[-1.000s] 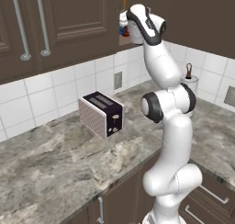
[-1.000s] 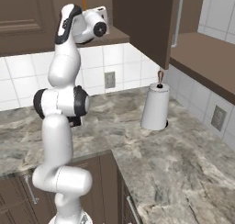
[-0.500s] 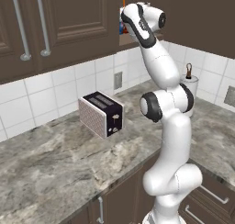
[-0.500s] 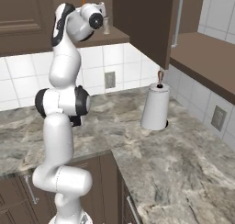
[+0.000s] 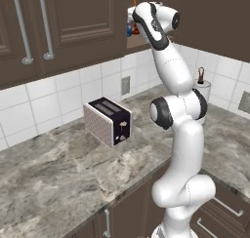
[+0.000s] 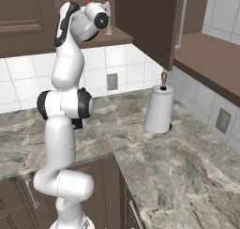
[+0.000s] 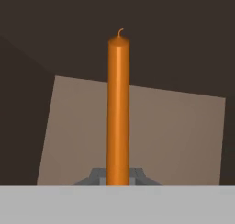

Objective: Pick the candle and candle from the dining table and place them in the open cabinet. Close the cabinet after placing the objects.

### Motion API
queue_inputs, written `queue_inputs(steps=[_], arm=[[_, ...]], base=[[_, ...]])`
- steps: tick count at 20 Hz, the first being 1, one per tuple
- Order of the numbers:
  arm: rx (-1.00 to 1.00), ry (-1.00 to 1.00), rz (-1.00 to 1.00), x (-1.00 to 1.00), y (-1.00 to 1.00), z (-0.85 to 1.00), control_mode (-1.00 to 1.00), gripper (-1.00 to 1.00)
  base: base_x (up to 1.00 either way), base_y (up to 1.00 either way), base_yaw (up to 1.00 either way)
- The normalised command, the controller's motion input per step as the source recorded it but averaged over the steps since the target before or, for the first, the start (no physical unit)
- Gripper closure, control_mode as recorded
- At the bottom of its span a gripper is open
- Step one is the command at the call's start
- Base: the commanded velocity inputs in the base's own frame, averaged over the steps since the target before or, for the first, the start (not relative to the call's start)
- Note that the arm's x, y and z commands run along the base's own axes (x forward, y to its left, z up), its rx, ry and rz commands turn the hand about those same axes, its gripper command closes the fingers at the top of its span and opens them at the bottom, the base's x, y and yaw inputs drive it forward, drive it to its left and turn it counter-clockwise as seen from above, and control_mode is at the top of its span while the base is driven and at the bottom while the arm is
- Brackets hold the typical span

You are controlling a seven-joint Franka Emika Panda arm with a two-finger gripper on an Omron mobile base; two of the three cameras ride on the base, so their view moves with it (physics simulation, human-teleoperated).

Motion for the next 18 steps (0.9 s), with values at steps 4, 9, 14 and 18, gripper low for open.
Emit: queue_inputs(steps=[4, 9, 14, 18], arm=[[0.01, -0.02, 0.0, 0.05, -0.12, -0.08, -1.0, 1.0], [0.0, -0.02, 0.0, 0.0, -0.02, -0.02, -1.0, 1.0], [0.02, -0.02, 0.0, 0.0, -0.07, -0.07, -1.0, 1.0], [0.03, -0.02, 0.0, 0.0, -0.06, 0.0, -1.0, 1.0]], base=[[0.0, 0.0, 0.0], [0.0, 0.0, 0.0], [0.0, 0.0, 0.0], [0.0, 0.0, 0.0]])
